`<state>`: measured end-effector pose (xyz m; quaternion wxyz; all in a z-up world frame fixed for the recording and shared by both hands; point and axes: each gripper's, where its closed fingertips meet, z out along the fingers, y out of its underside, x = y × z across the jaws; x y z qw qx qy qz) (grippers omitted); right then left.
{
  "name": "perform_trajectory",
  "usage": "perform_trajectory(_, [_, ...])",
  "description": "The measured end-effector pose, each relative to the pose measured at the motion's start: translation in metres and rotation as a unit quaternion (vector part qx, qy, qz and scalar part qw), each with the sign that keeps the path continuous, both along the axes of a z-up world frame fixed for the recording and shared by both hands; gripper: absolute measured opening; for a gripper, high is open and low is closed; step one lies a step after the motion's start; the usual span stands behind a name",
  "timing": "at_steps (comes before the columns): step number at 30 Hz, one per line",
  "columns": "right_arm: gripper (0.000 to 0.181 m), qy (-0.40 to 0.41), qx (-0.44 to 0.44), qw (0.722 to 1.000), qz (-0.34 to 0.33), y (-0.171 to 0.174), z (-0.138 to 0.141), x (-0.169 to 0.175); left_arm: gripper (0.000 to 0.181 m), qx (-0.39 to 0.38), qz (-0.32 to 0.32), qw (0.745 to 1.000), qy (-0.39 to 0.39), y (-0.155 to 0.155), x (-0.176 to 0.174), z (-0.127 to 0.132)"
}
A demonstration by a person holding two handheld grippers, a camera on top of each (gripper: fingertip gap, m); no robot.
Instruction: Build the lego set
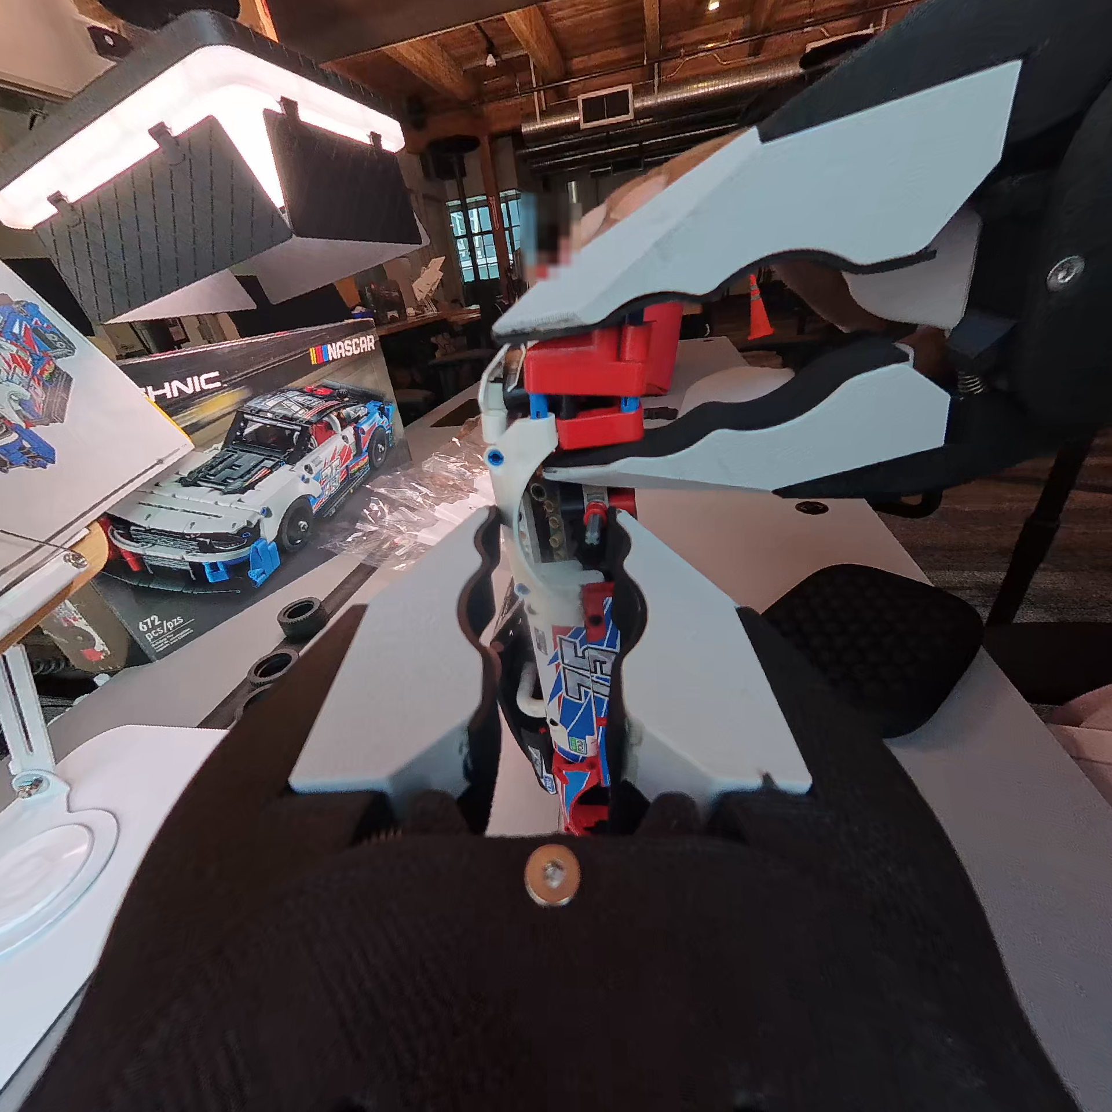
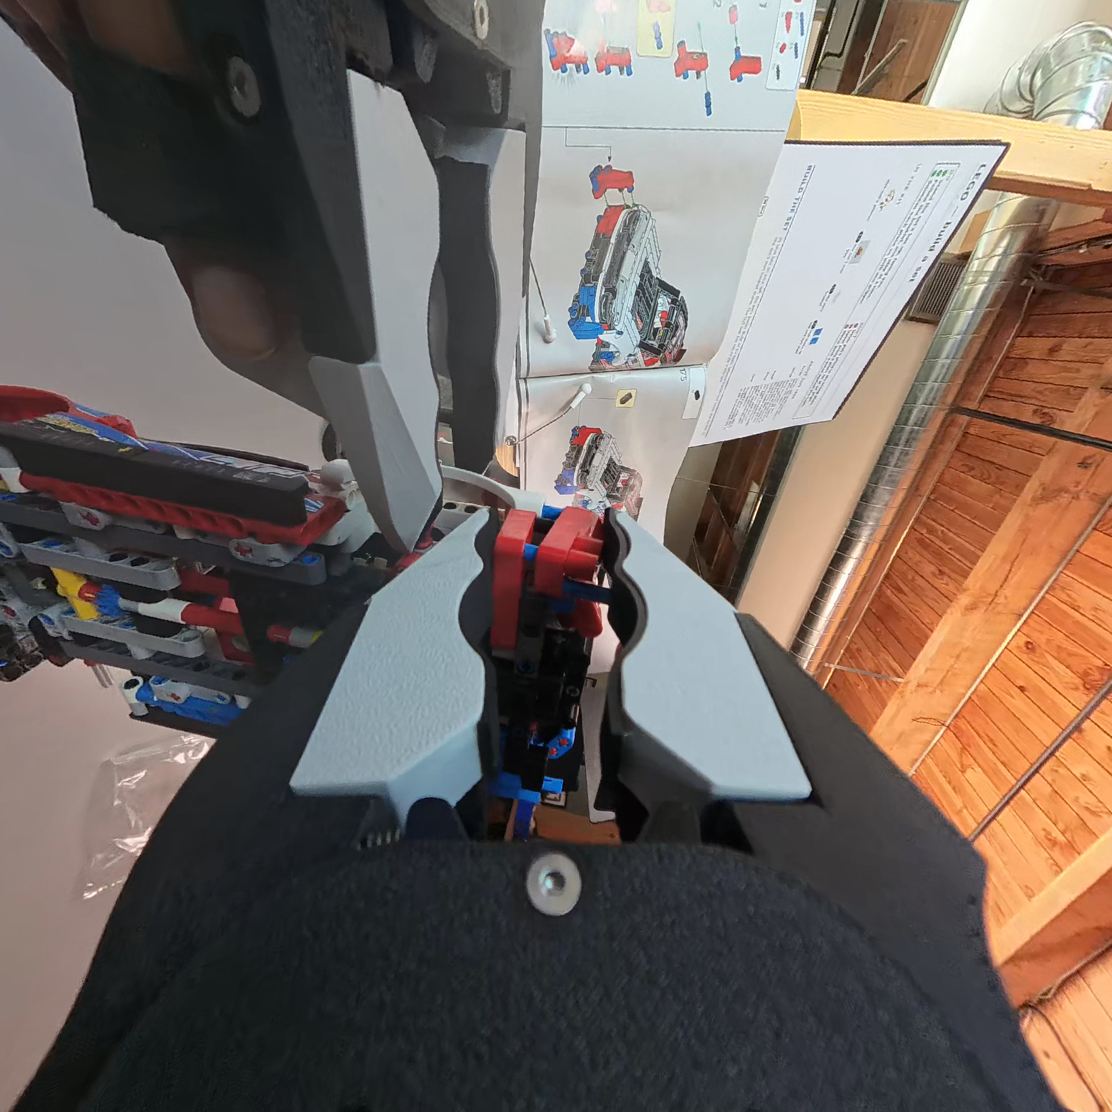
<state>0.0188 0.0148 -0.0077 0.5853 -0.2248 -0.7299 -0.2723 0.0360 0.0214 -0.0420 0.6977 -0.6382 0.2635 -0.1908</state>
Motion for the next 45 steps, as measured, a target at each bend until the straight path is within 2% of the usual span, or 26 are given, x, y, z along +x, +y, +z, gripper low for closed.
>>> perform_trajectory(11, [0.032, -0.004, -0.018, 1.000, 0.005, 0.002, -0.001, -0.002, 0.033, 0.021, 0.036, 0.999, 0.031, 0.003, -0.001, -0.002])
perform_trajectory(15, [0.032, 0.001, -0.018, 1.000, 0.008, 0.002, 0.000, -0.002, 0.033, 0.022, 0.023, 0.999, 0.031, 0.000, -0.003, 0.000])
perform_trajectory(17, [0.032, 0.002, -0.016, 1.000, 0.009, 0.003, 0.000, -0.002, 0.043, 0.034, 0.016, 0.999, 0.008, -0.003, -0.004, 0.008])
perform_trajectory(19, [0.032, 0.003, -0.020, 1.000, 0.012, 0.002, -0.001, -0.002, 0.054, 0.035, 0.021, 0.999, 0.031, -0.002, 0.000, 0.006])
perform_trajectory(21, [0.032, 0.003, -0.015, 1.000, 0.009, 0.004, 0.000, -0.003, 0.057, 0.041, 0.022, 0.998, 0.046, -0.001, 0.008, 0.004])
perform_trajectory(25, [0.032, 0.008, -0.023, 1.000, 0.016, 0.001, -0.001, -0.002, 0.050, 0.069, 0.075, 0.990, 0.102, 0.003, 0.007, 0.002])
perform_trajectory(30, [0.032, 0.008, -0.026, 1.000, 0.012, 0.001, -0.001, 0.000, 0.049, 0.077, 0.108, 0.982, 0.131, 0.005, 0.009, 0.002])
perform_trajectory(45, [0.032, -0.011, -0.055, 0.998, 0.022, 0.002, -0.003, 0.000, 0.047, 0.085, 0.138, 0.976, 0.146, 0.007, 0.009, 0.001])
